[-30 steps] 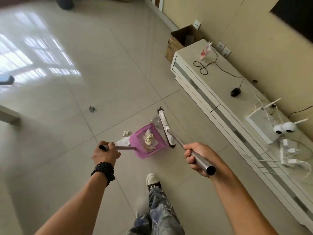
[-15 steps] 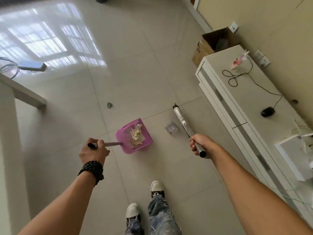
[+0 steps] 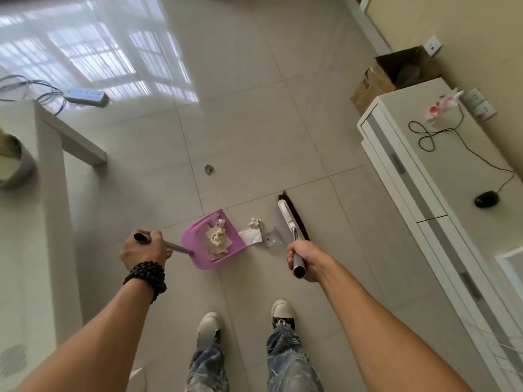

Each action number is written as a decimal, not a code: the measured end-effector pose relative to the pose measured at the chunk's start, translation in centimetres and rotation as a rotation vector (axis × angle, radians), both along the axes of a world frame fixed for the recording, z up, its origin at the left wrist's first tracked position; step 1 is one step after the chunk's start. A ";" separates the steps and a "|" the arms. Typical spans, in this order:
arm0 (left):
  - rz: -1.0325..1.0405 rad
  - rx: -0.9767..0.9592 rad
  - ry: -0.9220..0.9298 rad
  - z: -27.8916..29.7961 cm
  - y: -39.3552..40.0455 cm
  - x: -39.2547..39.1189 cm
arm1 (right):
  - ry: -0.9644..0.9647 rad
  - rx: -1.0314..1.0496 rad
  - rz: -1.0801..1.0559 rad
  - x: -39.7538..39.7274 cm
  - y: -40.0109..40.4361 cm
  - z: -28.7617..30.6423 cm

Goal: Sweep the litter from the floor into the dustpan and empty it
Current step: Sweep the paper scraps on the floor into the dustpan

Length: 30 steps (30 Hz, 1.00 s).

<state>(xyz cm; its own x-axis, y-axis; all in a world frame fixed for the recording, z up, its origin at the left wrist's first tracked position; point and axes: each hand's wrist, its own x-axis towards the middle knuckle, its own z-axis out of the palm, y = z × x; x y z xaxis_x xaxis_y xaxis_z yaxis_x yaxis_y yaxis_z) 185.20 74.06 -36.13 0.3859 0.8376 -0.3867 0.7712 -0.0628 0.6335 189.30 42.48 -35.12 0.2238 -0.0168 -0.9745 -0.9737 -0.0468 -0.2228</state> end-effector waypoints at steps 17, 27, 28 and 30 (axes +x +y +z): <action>-0.294 -0.063 0.119 -3.9 10.5 1.1 | 0.084 0.139 -0.121 -3.3 19.7 -0.1; -0.293 -0.186 0.071 -3.7 11.5 2.1 | 0.182 0.423 -0.308 -2.5 21.7 3.7; -0.274 -0.183 0.072 -3.7 12.3 1.9 | 0.182 0.429 -0.325 -2.0 21.5 4.2; -0.211 -0.177 0.061 -3.5 14.2 1.5 | 0.164 0.434 -0.347 -0.9 21.9 5.2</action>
